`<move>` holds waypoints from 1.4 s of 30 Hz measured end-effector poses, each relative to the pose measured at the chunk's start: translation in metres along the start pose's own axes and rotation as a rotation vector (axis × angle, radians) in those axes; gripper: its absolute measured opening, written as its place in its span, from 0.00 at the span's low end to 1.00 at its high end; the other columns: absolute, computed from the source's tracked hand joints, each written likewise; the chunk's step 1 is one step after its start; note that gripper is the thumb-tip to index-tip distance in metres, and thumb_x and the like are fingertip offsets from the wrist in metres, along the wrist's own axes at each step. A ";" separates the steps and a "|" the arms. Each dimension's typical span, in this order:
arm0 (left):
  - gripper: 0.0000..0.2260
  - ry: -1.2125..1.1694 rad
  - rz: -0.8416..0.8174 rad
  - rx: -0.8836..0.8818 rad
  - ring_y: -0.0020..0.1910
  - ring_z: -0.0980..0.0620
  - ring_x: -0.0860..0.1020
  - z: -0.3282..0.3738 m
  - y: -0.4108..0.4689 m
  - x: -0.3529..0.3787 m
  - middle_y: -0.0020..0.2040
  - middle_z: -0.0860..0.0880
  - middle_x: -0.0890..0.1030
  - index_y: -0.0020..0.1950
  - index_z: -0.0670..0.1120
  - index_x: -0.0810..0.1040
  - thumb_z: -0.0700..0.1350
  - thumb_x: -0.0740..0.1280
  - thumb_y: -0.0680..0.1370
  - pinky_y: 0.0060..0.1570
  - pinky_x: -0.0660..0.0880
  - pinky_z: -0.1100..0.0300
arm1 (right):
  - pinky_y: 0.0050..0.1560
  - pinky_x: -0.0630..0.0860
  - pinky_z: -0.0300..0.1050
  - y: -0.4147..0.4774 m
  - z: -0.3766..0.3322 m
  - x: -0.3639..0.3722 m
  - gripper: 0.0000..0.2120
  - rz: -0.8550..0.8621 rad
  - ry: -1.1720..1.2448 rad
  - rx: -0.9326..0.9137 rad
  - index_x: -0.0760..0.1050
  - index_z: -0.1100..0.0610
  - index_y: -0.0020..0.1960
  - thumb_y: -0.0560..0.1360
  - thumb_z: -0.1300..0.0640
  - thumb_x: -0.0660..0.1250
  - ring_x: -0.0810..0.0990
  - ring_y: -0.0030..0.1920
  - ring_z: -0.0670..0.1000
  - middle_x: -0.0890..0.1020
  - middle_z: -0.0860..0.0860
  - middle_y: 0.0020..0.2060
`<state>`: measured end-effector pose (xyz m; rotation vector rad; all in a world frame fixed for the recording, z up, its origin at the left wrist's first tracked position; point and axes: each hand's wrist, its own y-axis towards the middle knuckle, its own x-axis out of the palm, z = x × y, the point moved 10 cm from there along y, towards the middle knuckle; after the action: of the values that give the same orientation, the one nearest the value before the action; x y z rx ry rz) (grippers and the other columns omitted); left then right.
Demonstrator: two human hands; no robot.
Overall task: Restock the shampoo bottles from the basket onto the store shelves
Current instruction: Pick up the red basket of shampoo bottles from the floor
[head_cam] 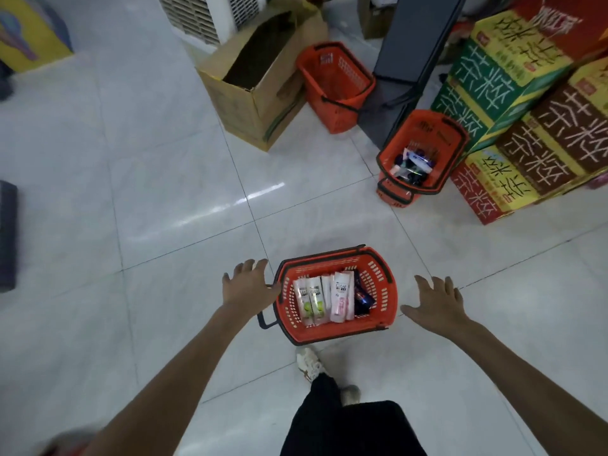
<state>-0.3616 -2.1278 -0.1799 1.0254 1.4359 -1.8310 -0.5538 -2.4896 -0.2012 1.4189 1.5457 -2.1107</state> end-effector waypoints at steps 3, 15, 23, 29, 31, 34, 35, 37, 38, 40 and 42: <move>0.32 -0.063 -0.037 -0.059 0.78 0.43 0.65 -0.010 0.014 0.029 0.79 0.47 0.68 0.80 0.52 0.64 0.64 0.61 0.79 0.75 0.62 0.36 | 0.79 0.49 0.63 0.023 -0.011 0.001 0.45 -0.015 -0.036 -0.050 0.49 0.53 0.83 0.76 0.32 0.62 0.44 0.81 0.66 0.54 0.62 0.80; 0.32 -0.174 -0.141 -0.302 0.75 0.42 0.68 -0.011 0.044 0.153 0.76 0.45 0.71 0.77 0.52 0.64 0.64 0.59 0.76 0.71 0.65 0.34 | 0.79 0.52 0.65 0.132 -0.040 0.048 0.44 0.034 -0.271 -0.366 0.50 0.55 0.83 0.77 0.34 0.62 0.49 0.81 0.67 0.56 0.63 0.80; 0.41 -0.286 -0.179 -0.542 0.73 0.38 0.71 -0.019 0.090 0.282 0.76 0.43 0.69 0.81 0.51 0.57 0.72 0.60 0.75 0.67 0.71 0.37 | 0.77 0.55 0.69 0.251 -0.044 0.149 0.44 0.012 -0.213 -0.439 0.58 0.54 0.79 0.74 0.29 0.63 0.58 0.78 0.68 0.63 0.64 0.77; 0.37 -0.431 -0.179 -0.649 0.63 0.36 0.77 -0.043 0.146 0.364 0.65 0.41 0.76 0.76 0.50 0.61 0.70 0.62 0.73 0.59 0.75 0.36 | 0.76 0.60 0.66 0.319 -0.020 0.208 0.40 0.098 -0.068 -0.324 0.54 0.55 0.80 0.76 0.45 0.70 0.56 0.78 0.67 0.59 0.66 0.77; 0.37 -0.521 -0.185 -0.716 0.61 0.37 0.79 -0.060 0.159 0.377 0.63 0.42 0.77 0.73 0.49 0.64 0.70 0.63 0.72 0.59 0.76 0.37 | 0.75 0.62 0.66 0.338 -0.014 0.222 0.43 0.107 -0.023 -0.274 0.50 0.54 0.81 0.75 0.48 0.71 0.55 0.79 0.66 0.57 0.65 0.78; 0.37 -0.625 -0.165 -0.762 0.57 0.39 0.81 -0.077 0.177 0.410 0.62 0.44 0.79 0.72 0.48 0.65 0.67 0.65 0.70 0.57 0.79 0.39 | 0.76 0.62 0.66 0.369 0.001 0.246 0.48 0.105 0.106 -0.119 0.45 0.55 0.82 0.75 0.49 0.73 0.54 0.80 0.64 0.56 0.63 0.79; 0.35 -0.665 -0.148 -0.761 0.55 0.40 0.82 -0.078 0.184 0.422 0.62 0.44 0.79 0.73 0.47 0.64 0.64 0.66 0.72 0.56 0.80 0.40 | 0.76 0.62 0.65 0.380 0.007 0.256 0.48 0.112 0.178 -0.055 0.45 0.57 0.83 0.75 0.49 0.73 0.56 0.79 0.64 0.57 0.62 0.79; 0.32 -0.744 -0.120 -0.765 0.51 0.42 0.82 -0.080 0.191 0.428 0.59 0.45 0.80 0.73 0.46 0.64 0.59 0.68 0.75 0.51 0.82 0.45 | 0.74 0.66 0.64 0.391 0.014 0.263 0.47 0.100 0.357 0.078 0.47 0.58 0.83 0.75 0.51 0.73 0.63 0.77 0.63 0.62 0.61 0.77; 0.30 -0.779 -0.094 -0.786 0.49 0.44 0.82 -0.082 0.196 0.435 0.56 0.46 0.80 0.72 0.45 0.65 0.58 0.68 0.75 0.48 0.81 0.48 | 0.71 0.70 0.63 0.398 0.018 0.271 0.45 0.108 0.425 0.145 0.50 0.58 0.82 0.75 0.52 0.73 0.68 0.74 0.63 0.65 0.60 0.75; 0.27 -0.861 -0.036 -0.833 0.44 0.50 0.82 -0.090 0.200 0.441 0.50 0.49 0.81 0.68 0.46 0.71 0.58 0.69 0.73 0.40 0.78 0.56 | 0.66 0.76 0.60 0.403 0.022 0.275 0.39 0.132 0.517 0.225 0.58 0.57 0.79 0.74 0.53 0.74 0.75 0.68 0.62 0.70 0.59 0.70; 0.23 -0.850 -0.040 -0.867 0.39 0.52 0.80 -0.095 0.202 0.443 0.45 0.51 0.81 0.63 0.47 0.75 0.57 0.68 0.72 0.38 0.77 0.58 | 0.62 0.79 0.61 0.410 0.028 0.277 0.32 0.156 0.581 0.298 0.66 0.56 0.74 0.74 0.53 0.73 0.79 0.63 0.61 0.75 0.57 0.66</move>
<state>-0.4098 -2.0800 -0.6710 -0.2056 1.4196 -1.1690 -0.4688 -2.5932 -0.6782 2.3318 1.2383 -1.9990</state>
